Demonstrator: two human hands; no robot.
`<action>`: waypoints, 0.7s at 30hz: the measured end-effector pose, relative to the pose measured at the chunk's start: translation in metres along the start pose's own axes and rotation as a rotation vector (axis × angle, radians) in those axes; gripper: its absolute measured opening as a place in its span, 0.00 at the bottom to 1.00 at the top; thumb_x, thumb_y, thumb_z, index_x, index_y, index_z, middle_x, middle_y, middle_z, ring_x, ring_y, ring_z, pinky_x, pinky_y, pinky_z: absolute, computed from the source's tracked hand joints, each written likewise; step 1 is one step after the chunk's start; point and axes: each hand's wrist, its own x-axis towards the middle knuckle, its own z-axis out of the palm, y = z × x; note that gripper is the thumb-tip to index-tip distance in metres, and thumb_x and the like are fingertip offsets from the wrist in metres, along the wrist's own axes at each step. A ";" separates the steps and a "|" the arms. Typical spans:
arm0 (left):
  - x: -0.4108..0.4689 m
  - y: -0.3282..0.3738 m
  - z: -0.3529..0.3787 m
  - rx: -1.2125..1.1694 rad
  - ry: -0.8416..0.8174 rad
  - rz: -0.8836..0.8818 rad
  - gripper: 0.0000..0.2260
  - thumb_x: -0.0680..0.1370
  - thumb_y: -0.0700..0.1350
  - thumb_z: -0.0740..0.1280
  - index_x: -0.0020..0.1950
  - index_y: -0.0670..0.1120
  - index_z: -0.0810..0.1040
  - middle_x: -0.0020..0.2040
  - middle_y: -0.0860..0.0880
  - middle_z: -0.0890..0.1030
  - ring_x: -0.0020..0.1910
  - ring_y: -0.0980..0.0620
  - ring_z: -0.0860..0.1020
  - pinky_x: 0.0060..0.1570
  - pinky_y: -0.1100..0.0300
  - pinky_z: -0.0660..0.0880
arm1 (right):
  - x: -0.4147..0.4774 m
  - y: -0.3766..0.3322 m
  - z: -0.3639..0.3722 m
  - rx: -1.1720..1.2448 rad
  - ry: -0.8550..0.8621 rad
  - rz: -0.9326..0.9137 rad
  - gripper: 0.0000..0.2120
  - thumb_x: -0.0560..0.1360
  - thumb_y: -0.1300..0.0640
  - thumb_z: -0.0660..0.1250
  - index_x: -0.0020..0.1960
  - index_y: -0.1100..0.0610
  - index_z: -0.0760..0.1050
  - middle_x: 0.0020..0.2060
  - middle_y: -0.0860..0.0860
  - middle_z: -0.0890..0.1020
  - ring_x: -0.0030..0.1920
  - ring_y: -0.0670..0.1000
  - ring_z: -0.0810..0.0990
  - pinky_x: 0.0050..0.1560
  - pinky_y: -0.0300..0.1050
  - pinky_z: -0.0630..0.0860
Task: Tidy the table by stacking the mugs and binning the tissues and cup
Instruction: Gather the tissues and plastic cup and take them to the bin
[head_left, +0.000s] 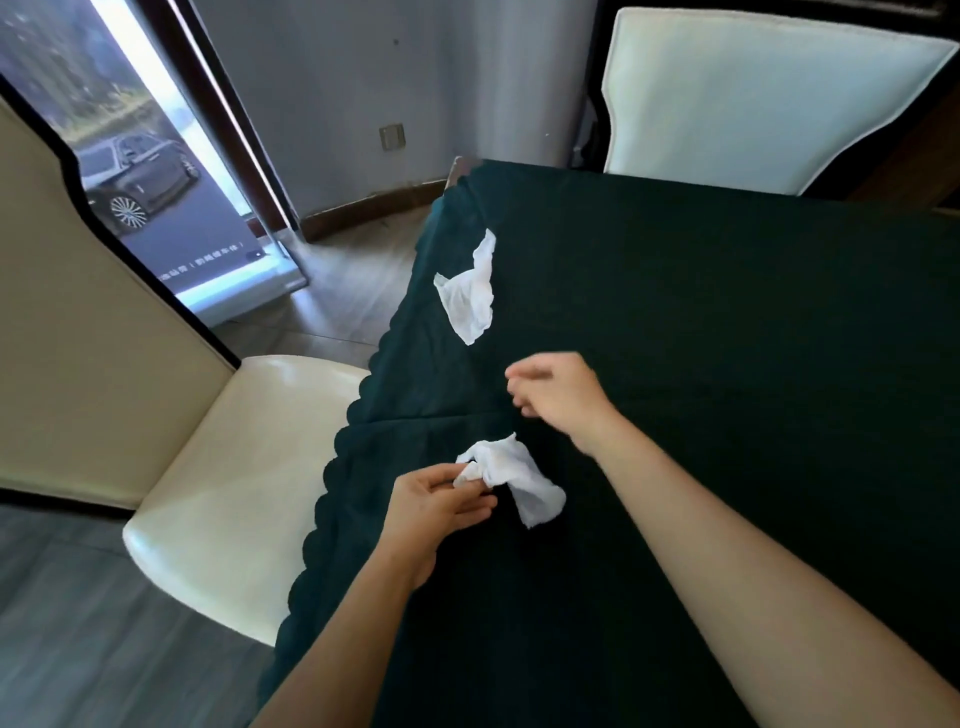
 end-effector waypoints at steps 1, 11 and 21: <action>0.001 -0.002 -0.001 0.000 0.001 0.012 0.06 0.79 0.33 0.71 0.53 0.38 0.87 0.48 0.36 0.89 0.45 0.44 0.89 0.46 0.57 0.86 | 0.012 -0.009 0.001 -0.052 0.033 -0.032 0.08 0.74 0.61 0.70 0.47 0.51 0.86 0.41 0.51 0.88 0.43 0.51 0.85 0.54 0.50 0.85; 0.003 0.004 -0.009 -0.082 -0.091 -0.043 0.08 0.81 0.35 0.70 0.54 0.41 0.88 0.51 0.39 0.89 0.52 0.43 0.88 0.52 0.54 0.85 | 0.076 -0.059 0.045 -0.200 0.041 -0.002 0.18 0.74 0.64 0.61 0.30 0.53 0.57 0.30 0.48 0.62 0.32 0.51 0.61 0.31 0.44 0.57; -0.045 0.056 -0.045 -0.194 -0.023 -0.001 0.07 0.81 0.44 0.72 0.55 0.42 0.85 0.50 0.43 0.88 0.50 0.48 0.87 0.50 0.55 0.84 | -0.031 -0.071 -0.014 -0.251 0.129 -0.144 0.16 0.69 0.58 0.75 0.57 0.53 0.86 0.49 0.54 0.88 0.54 0.55 0.85 0.56 0.51 0.83</action>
